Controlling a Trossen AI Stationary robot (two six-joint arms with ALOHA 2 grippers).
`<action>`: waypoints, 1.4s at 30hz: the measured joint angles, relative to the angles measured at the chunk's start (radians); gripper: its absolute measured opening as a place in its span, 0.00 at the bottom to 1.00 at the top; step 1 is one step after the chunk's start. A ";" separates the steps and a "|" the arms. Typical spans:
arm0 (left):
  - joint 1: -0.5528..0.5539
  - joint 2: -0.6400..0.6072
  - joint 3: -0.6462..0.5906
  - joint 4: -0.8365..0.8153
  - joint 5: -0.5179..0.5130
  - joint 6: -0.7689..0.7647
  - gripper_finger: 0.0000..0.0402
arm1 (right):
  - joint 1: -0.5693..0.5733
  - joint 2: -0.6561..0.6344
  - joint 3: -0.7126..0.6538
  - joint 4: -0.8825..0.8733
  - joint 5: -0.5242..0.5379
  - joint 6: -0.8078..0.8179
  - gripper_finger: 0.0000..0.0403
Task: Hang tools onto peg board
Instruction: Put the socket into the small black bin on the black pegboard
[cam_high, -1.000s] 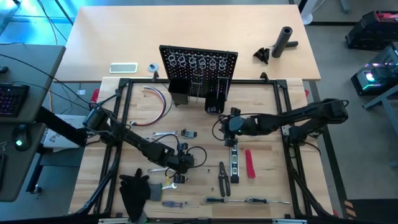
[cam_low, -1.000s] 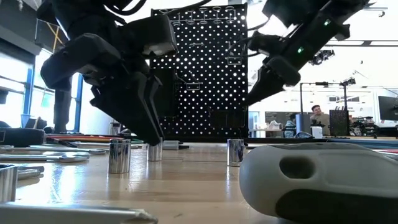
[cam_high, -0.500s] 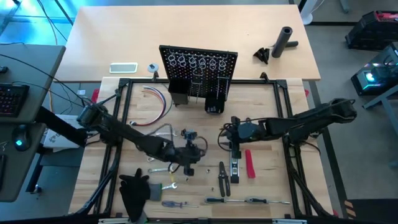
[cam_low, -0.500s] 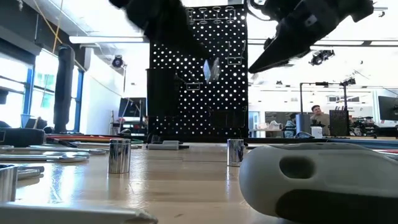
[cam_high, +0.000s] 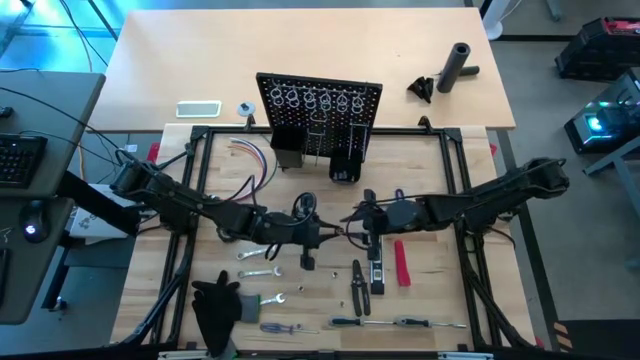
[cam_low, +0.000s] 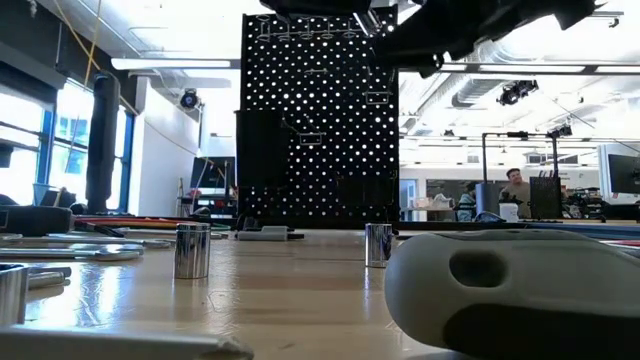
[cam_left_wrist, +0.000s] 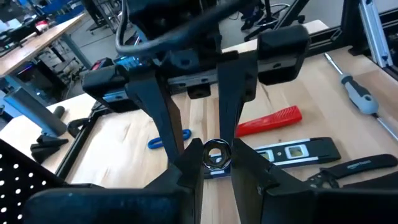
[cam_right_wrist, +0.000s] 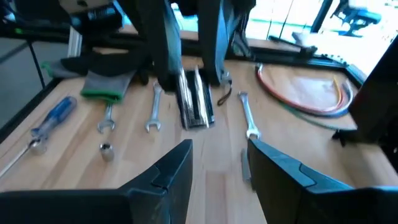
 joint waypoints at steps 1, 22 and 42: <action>0.000 0.000 0.000 0.000 0.000 0.000 0.12 | 0.000 0.000 0.000 0.005 0.000 -0.005 0.37; 0.001 -0.001 0.001 0.017 0.014 0.010 0.12 | 0.000 0.001 -0.002 0.068 -0.075 -0.024 0.22; 0.015 0.001 0.000 0.011 0.012 0.010 0.12 | 0.000 0.000 -0.001 0.064 -0.061 -0.015 0.42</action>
